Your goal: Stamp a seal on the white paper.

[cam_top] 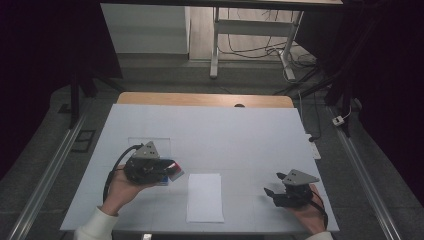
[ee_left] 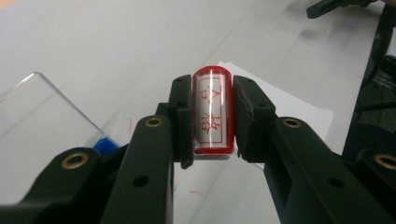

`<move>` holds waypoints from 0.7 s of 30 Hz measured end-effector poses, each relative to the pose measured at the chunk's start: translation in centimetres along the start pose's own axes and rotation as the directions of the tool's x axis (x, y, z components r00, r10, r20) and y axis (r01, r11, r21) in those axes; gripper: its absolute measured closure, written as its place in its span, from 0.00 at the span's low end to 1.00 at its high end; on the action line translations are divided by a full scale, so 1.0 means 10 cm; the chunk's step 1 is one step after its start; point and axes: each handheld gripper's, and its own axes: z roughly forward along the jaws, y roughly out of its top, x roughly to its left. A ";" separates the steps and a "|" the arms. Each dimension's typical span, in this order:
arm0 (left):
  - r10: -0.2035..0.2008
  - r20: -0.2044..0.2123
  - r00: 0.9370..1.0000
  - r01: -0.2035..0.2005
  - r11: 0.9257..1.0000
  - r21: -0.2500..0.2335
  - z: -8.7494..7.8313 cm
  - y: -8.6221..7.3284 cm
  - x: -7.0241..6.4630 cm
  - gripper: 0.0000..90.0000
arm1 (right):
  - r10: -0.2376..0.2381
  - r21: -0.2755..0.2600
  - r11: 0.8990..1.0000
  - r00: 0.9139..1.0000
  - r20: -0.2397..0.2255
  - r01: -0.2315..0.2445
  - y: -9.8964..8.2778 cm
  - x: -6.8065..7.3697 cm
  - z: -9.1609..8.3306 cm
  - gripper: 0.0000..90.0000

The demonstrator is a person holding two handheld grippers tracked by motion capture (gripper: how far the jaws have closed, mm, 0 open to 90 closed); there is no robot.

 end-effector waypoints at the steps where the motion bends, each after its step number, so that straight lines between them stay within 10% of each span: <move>1: 0.005 0.004 1.000 -0.005 1.000 0.003 0.01 0.00 -0.01 0.78 | 0.000 0.000 1.000 1.000 0.000 0.000 0.00 0.00 0.00 0.30; 21: 0.051 0.064 0.997 -0.053 0.998 0.039 0.29 0.10 -0.22 0.78 | -0.004 -0.001 1.000 1.000 -0.007 0.004 0.00 0.00 0.01 0.30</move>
